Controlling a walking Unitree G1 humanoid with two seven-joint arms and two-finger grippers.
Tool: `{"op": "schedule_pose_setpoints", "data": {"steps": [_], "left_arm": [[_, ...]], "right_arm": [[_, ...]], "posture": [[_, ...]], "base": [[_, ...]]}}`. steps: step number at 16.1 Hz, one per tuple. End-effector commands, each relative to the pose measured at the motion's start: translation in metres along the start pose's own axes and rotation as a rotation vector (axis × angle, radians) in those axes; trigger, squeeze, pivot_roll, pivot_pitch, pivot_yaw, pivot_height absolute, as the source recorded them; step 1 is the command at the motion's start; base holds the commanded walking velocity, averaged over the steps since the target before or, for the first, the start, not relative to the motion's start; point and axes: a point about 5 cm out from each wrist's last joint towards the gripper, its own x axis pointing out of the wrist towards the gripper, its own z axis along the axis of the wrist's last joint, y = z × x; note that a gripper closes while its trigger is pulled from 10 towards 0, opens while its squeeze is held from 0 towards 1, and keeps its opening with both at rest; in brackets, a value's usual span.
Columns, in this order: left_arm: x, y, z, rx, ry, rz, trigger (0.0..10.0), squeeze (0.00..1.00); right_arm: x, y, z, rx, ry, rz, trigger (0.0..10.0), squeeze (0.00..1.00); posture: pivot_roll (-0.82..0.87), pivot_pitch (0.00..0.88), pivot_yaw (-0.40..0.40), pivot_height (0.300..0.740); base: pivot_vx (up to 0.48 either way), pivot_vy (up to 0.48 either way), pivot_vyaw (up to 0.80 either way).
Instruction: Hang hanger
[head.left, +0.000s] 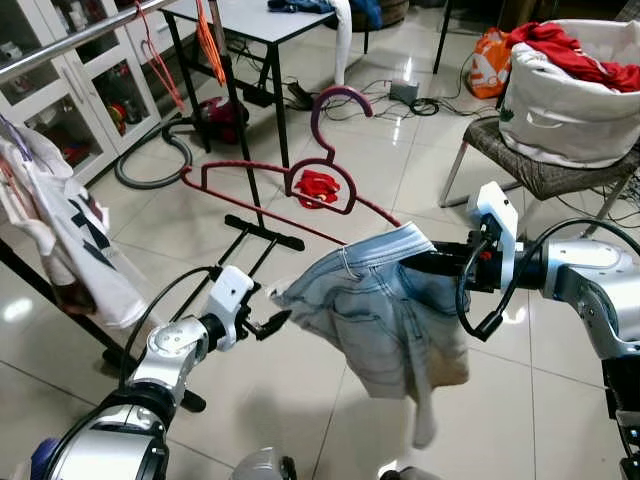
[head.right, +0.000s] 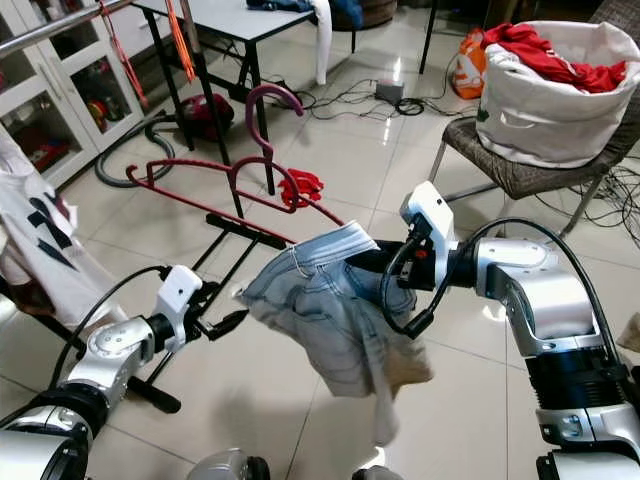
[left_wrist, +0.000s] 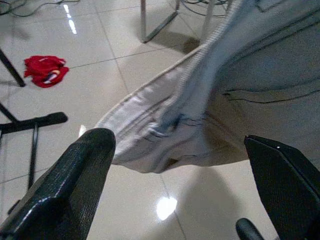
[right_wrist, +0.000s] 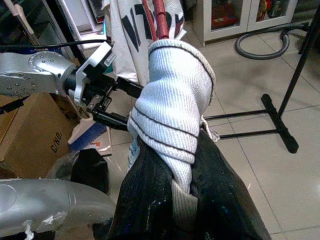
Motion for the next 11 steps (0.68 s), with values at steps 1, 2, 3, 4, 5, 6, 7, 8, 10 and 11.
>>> {"op": "schedule_pose_setpoints", "data": {"steps": [1, 2, 3, 4, 5, 6, 7, 8, 10, 11], "left_arm": [[0.004, -0.002, 0.004, -0.009, -0.011, -0.026, 10.0, 0.00], [0.006, -0.004, 0.005, -0.012, -0.018, -0.031, 10.0, 0.00], [0.009, -0.006, 0.007, -0.011, -0.026, -0.037, 10.0, 0.00], [0.011, -0.008, 0.008, -0.007, -0.033, -0.036, 10.0, 0.00], [0.014, -0.010, 0.009, -0.009, -0.037, -0.033, 10.0, 0.00], [0.014, -0.011, 0.009, -0.010, -0.038, -0.030, 10.0, 0.00], [0.015, -0.011, 0.009, -0.012, -0.039, -0.028, 10.0, 0.00], [0.015, -0.012, 0.009, -0.013, -0.038, -0.027, 10.0, 0.00], [0.015, -0.012, 0.006, -0.010, -0.024, -0.031, 10.0, 0.00], [0.014, -0.013, 0.005, -0.007, -0.012, -0.034, 10.0, 0.00]], "right_arm": [[-0.002, 0.004, 0.013, -0.024, -0.065, 0.019, 10.0, 0.08], [0.000, 0.005, 0.014, -0.020, -0.073, 0.022, 10.0, 0.08], [0.002, 0.006, 0.014, -0.011, -0.081, 0.028, 10.0, 0.07], [0.004, 0.008, 0.013, -0.002, -0.085, 0.036, 10.0, 0.08], [0.007, 0.010, 0.011, 0.006, -0.084, 0.042, 10.0, 0.07], [0.008, 0.011, 0.010, 0.014, -0.086, 0.045, 10.0, 0.07], [0.008, 0.011, 0.010, 0.017, -0.087, 0.046, 10.0, 0.07], [0.009, 0.014, 0.008, 0.025, -0.086, 0.052, 10.0, 0.08], [0.009, 0.017, 0.008, 0.034, -0.089, 0.060, 10.0, 0.07], [0.008, 0.019, 0.008, 0.036, -0.091, 0.065, 10.0, 0.08]], "posture": [[-0.12, 0.000, 0.055, 0.740], [-0.12, 0.000, 0.054, 0.740], [-0.12, 0.000, 0.053, 0.740], [-0.12, 0.000, 0.053, 0.740], [-0.12, 0.000, 0.053, 0.740], [-0.12, 0.000, 0.053, 0.740], [-0.12, 0.000, 0.055, 0.740], [-0.12, 0.000, 0.055, 0.740], [-0.13, 0.000, 0.059, 0.740], [-0.13, 0.000, 0.059, 0.740]], "base": [[0.000, 0.000, 0.00], [0.000, 0.000, 0.00], [0.000, 0.000, 0.00], [0.000, 0.000, 0.00], [0.000, 0.000, 0.00], [0.000, 0.000, 0.00], [0.000, 0.000, 0.00], [0.000, 0.000, 0.00], [0.000, 0.000, 0.00], [0.000, 0.000, 0.00]]}}
